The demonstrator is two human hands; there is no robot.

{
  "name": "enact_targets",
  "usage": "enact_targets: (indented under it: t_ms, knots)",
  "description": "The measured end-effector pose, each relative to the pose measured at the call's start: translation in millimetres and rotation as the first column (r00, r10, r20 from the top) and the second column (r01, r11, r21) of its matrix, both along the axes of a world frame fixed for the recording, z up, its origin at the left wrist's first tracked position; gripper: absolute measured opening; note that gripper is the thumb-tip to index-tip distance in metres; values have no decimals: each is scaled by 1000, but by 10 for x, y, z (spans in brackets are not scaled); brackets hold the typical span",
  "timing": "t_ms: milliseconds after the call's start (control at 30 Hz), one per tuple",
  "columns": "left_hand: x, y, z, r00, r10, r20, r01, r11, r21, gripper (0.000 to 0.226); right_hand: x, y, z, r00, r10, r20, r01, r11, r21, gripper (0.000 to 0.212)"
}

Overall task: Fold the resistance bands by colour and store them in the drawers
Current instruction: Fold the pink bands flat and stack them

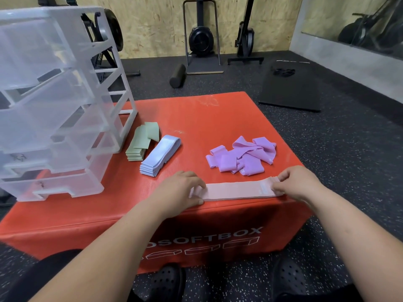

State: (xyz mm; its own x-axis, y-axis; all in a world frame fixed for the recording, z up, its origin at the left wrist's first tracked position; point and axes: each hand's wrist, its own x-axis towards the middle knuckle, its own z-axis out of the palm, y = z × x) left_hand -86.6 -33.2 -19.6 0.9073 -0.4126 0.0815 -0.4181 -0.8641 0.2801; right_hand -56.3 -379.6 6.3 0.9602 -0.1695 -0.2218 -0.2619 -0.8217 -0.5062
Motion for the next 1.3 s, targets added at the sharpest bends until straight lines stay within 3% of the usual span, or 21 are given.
enact_targets:
  t_ms: [200, 300, 400, 500, 600, 700, 867, 967, 1033, 1100, 1167, 1300]
  knots:
    - [15, -91, 22, 997, 18, 77, -17, 1000, -14, 47, -44, 54, 190, 989, -59, 136, 9, 939, 345, 16]
    - [10, -260, 164, 996, 68, 64, -51, 969, -243, 27, -101, 210, 318, 969, -18, 248, -85, 914, 397, 17]
    - [-1, -513, 329, 982, 88, -166, -167, 812, -559, 19, -136, 406, 357, 941, 8, 338, -145, 912, 383, 15]
    - [-16, -740, 443, 918, -11, -397, -318, 578, -751, 17, -185, 614, 345, 890, 63, 452, -214, 933, 289, 18]
    - [-25, -854, 535, 838, -108, -536, -465, 374, -802, 25, -250, 824, 324, 859, 139, 492, -285, 929, 236, 27]
    - [-9, -839, 576, 796, -136, -589, -545, 262, -797, 39, -289, 963, 289, 822, 204, 532, -346, 920, 182, 38]
    - [30, -698, 511, 806, 73, -587, -575, 331, -748, 21, -307, 987, 277, 792, 379, 479, -524, 825, 214, 62]
    - [45, -563, 511, 796, 132, -590, -596, 332, -731, 20, -237, 901, 193, 754, 466, 463, -555, 829, 69, 69]
    - [38, -462, 548, 793, 146, -591, -601, 341, -723, 22, -175, 852, 96, 753, 545, 369, -575, 817, -33, 86]
    - [37, -352, 567, 788, 142, -600, -608, 339, -718, 24, -136, 854, -12, 749, 609, 261, -626, 780, -25, 104]
    - [31, -237, 559, 776, 143, -615, -624, 321, -712, 26, -104, 896, -111, 740, 639, 209, -656, 755, 12, 106]
    - [-15, 1, 516, 747, 220, -627, -663, 310, -681, 26, -55, 988, -222, 726, 641, 250, -657, 754, -25, 95]
